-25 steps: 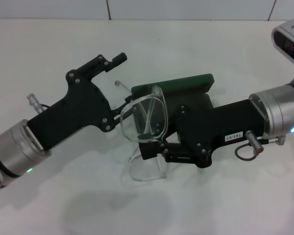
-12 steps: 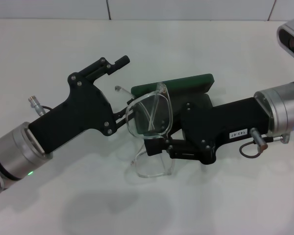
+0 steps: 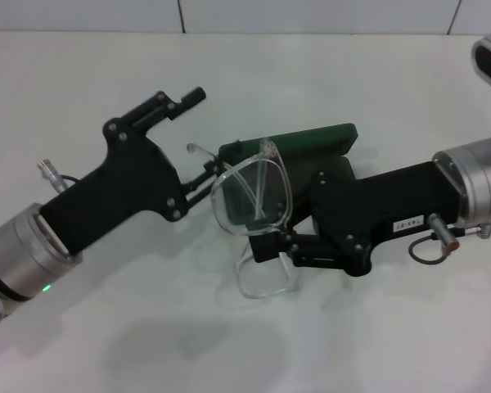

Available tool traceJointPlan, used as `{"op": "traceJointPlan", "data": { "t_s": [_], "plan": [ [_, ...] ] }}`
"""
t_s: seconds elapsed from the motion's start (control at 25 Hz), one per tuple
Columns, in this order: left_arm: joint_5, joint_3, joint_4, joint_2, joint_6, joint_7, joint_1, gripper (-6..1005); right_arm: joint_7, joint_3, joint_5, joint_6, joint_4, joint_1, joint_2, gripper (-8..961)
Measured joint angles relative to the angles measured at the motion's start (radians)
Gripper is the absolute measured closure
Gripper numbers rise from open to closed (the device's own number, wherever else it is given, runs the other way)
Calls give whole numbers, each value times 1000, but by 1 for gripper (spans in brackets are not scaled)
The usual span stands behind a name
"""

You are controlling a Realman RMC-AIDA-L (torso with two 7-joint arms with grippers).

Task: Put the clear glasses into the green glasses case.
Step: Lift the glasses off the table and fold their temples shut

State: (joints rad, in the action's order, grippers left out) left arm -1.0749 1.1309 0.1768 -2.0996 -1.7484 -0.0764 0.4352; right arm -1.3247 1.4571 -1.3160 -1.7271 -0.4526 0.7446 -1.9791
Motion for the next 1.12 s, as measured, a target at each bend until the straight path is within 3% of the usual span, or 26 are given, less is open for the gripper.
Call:
{"op": "traceJointPlan", "data": {
  "t_s": [0.64,1.12],
  "plan": [
    [143,-3,-21,1,41,2,-2,407,22,0,-1,4,-118,-75,29,834],
    [144,4,-26,2,51,1,-3,408,57,-1,-33,26,-143,-68,20,833]
  ]
}}
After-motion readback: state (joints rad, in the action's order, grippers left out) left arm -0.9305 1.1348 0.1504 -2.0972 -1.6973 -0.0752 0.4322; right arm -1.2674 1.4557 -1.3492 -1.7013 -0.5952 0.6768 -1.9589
